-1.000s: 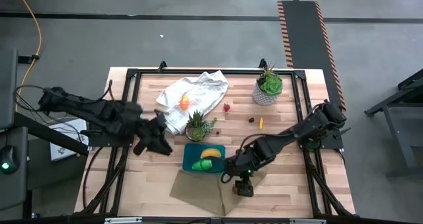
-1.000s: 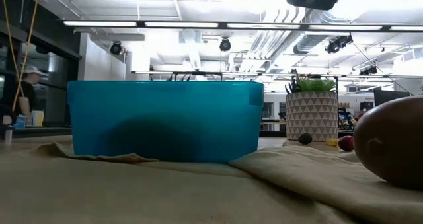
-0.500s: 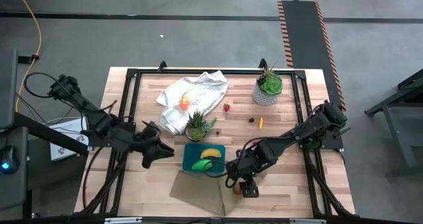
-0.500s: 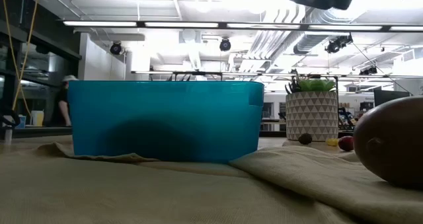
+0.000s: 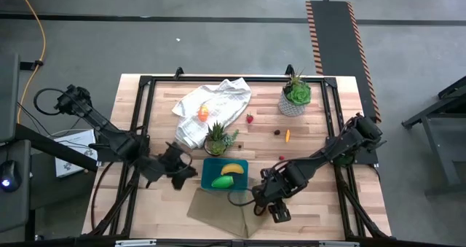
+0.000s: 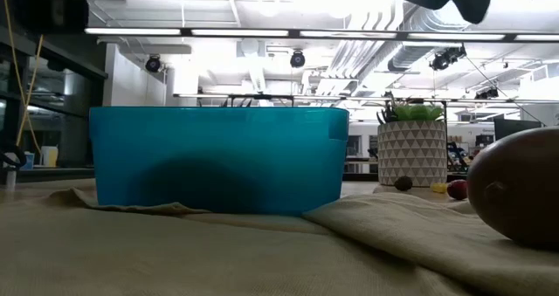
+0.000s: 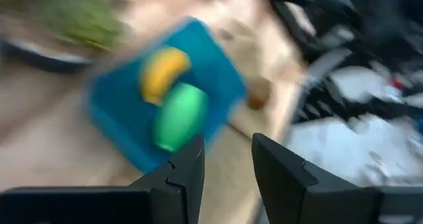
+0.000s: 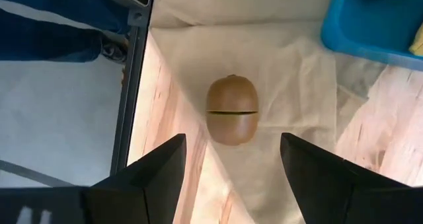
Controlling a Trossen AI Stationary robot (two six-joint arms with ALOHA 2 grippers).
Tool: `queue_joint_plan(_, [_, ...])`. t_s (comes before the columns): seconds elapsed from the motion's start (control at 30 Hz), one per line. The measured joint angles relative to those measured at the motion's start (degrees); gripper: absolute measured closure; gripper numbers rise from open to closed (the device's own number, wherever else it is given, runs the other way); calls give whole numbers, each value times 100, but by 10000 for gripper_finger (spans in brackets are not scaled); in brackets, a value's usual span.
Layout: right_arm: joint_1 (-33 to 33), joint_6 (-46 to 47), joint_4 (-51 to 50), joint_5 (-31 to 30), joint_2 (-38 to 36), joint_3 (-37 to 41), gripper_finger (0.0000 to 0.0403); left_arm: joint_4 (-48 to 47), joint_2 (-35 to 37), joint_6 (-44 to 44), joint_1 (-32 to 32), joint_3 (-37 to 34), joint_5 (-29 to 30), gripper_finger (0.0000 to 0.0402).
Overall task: Pick and placing Produce into tupperware
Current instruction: Put the kiwi into the blue bin
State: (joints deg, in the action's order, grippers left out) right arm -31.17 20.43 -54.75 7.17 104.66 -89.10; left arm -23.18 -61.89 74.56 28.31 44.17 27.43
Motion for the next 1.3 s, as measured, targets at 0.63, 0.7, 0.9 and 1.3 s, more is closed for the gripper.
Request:
queue_joint_plan(0.63, [-123,179,319,-44,416,-2,166,-2072,614,-1609,-3932,3,-1386,286])
queue_joint_plan(0.7, [-123,179,317,-44,418,-45,166,-1976,524,-2008,-4308,3,-1572,286])
queue_joint_plan(0.9, [-121,-16,381,-118,418,-225,166,-1674,132,-2905,-5277,5,-2276,286])
queue_joint_plan(1.3, [-125,-136,344,21,817,-245,166,-1615,-580,-3481,-6107,5,-2945,286])
